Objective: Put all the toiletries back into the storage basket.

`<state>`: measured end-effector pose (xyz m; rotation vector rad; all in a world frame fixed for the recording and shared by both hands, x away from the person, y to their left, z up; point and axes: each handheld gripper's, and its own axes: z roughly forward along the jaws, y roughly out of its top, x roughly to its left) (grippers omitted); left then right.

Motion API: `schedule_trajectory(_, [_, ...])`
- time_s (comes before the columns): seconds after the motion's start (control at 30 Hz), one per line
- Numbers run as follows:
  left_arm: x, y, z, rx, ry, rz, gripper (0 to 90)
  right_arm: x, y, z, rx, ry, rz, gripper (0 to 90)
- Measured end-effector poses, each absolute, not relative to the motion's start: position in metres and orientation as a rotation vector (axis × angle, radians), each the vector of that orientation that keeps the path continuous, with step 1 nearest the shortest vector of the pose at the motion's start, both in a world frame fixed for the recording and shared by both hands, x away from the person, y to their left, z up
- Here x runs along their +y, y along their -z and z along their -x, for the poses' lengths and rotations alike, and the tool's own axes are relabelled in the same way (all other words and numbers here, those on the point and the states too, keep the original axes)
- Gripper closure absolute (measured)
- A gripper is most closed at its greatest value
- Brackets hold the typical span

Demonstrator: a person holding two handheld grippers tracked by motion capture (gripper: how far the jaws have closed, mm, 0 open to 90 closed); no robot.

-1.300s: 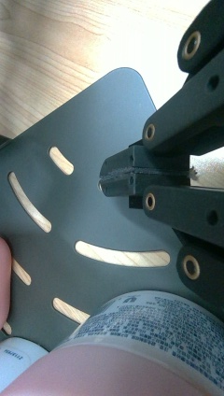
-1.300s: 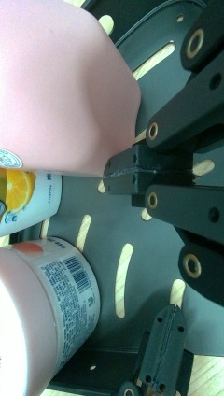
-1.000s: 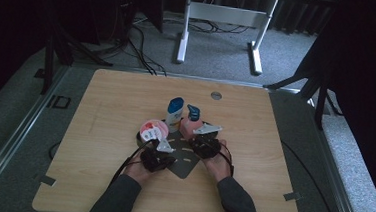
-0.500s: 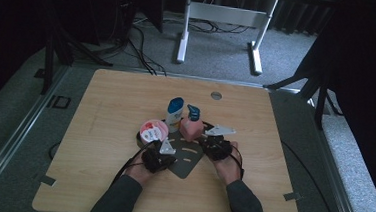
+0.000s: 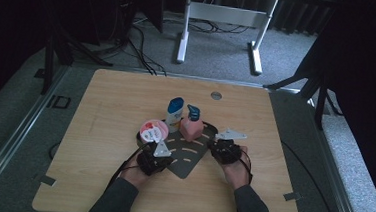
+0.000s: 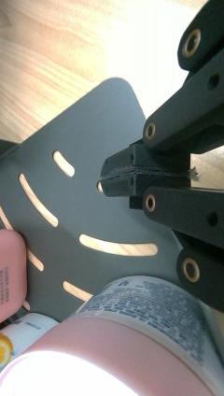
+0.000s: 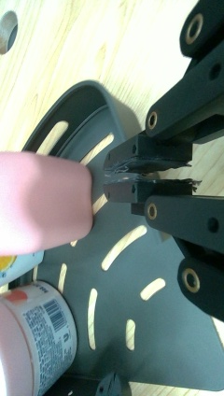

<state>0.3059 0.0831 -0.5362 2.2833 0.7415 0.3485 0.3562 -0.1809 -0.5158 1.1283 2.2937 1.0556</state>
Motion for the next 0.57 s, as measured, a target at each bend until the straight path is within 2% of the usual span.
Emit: schedule_trajectory(0.57, [0.1,0.536,-0.289,0.765,-0.361,-2.256,89.4,-0.208,0.523,-0.35,2.26,-1.026,-1.188,82.8])
